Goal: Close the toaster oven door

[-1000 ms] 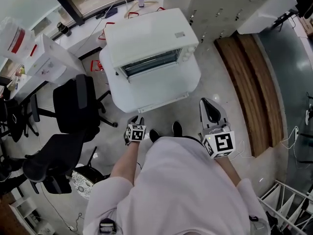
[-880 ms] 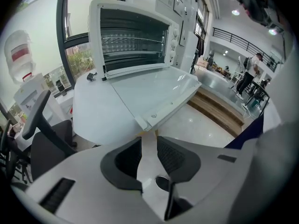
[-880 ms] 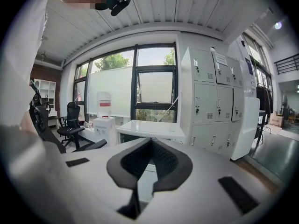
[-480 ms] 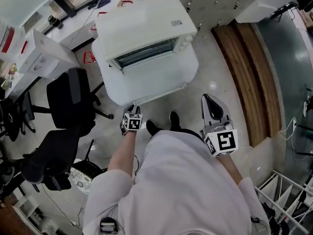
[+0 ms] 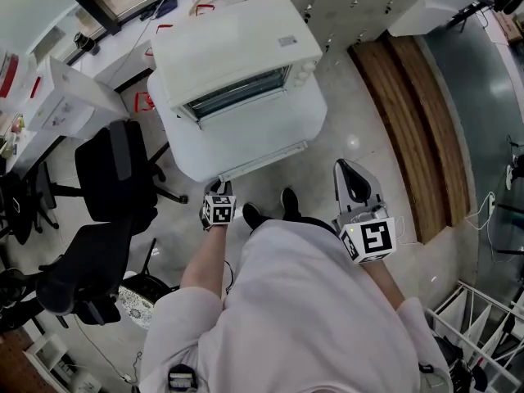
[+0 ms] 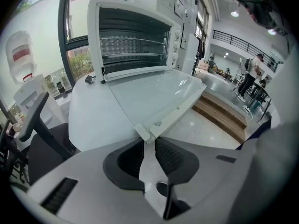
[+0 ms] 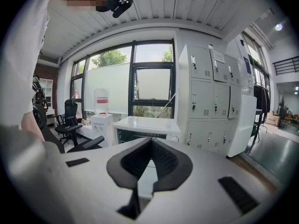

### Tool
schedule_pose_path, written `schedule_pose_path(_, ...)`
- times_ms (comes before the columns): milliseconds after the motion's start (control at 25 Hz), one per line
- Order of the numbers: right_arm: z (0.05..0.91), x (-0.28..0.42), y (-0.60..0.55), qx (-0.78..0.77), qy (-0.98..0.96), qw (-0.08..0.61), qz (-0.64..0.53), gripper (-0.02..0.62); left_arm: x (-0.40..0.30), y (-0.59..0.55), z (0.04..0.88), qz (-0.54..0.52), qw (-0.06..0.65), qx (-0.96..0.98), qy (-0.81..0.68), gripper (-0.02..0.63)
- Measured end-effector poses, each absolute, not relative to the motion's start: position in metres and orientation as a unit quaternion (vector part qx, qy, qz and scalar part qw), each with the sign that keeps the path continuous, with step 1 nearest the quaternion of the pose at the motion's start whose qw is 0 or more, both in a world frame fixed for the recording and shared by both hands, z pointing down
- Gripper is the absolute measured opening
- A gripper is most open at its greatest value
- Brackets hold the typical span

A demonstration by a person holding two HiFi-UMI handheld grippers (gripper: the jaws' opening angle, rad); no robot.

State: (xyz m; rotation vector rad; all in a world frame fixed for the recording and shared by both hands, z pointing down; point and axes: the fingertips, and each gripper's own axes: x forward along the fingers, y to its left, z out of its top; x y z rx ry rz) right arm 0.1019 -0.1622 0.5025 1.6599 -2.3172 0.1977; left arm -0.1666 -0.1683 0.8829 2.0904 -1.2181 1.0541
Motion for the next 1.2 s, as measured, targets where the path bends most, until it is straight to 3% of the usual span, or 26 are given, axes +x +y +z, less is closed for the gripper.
schedule_pose_path(1200, 0.505, 0.081, -0.162, 0.561, -0.818, 0.104, 0.077, 0.008, -0.181, -0.181, 0.802, 0.313, 0.212, 0.788, -0.486, 0.08)
